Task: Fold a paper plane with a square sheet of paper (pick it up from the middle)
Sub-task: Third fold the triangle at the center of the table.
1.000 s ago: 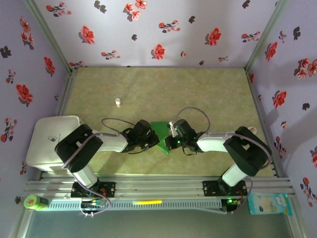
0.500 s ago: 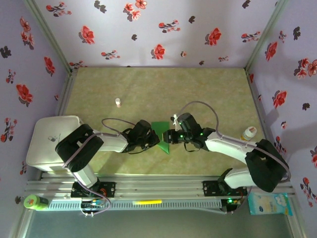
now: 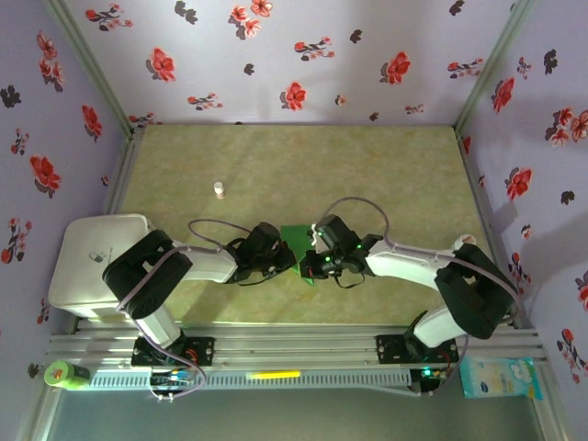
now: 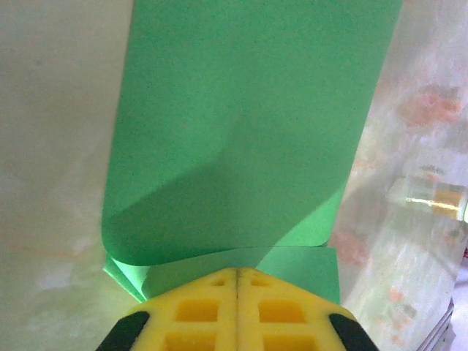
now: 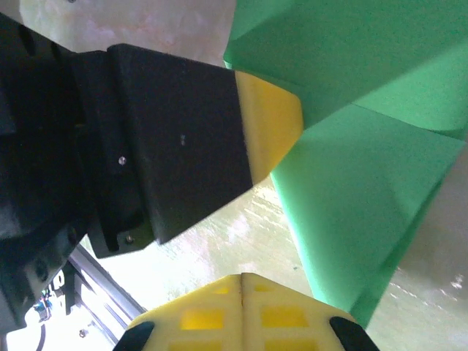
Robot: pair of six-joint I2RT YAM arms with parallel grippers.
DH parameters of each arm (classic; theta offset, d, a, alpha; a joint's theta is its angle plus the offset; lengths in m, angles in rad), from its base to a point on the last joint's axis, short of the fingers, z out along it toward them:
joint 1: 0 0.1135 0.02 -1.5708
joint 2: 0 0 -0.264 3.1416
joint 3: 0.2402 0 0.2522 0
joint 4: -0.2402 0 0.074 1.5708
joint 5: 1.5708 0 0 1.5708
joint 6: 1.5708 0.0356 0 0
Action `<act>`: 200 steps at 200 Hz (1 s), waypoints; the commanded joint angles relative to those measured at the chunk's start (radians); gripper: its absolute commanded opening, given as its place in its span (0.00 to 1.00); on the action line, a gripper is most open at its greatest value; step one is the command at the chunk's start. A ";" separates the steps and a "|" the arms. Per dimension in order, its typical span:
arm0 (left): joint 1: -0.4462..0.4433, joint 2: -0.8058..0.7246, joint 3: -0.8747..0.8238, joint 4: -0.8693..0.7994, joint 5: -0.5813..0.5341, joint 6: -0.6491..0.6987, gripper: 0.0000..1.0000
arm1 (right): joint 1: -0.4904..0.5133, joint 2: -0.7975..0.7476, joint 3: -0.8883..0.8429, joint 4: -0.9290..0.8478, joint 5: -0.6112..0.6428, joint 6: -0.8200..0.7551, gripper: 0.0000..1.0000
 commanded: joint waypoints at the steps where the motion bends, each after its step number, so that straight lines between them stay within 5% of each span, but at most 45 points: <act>1: -0.005 0.037 -0.024 -0.054 -0.043 0.018 0.00 | 0.016 0.042 0.037 -0.036 0.020 0.014 0.01; 104: -0.005 0.038 -0.025 -0.051 -0.041 0.021 0.00 | 0.014 0.148 0.044 -0.069 0.077 -0.003 0.02; 200: -0.004 0.039 -0.036 -0.048 -0.047 0.016 0.00 | -0.009 0.101 -0.103 0.092 0.009 0.064 0.03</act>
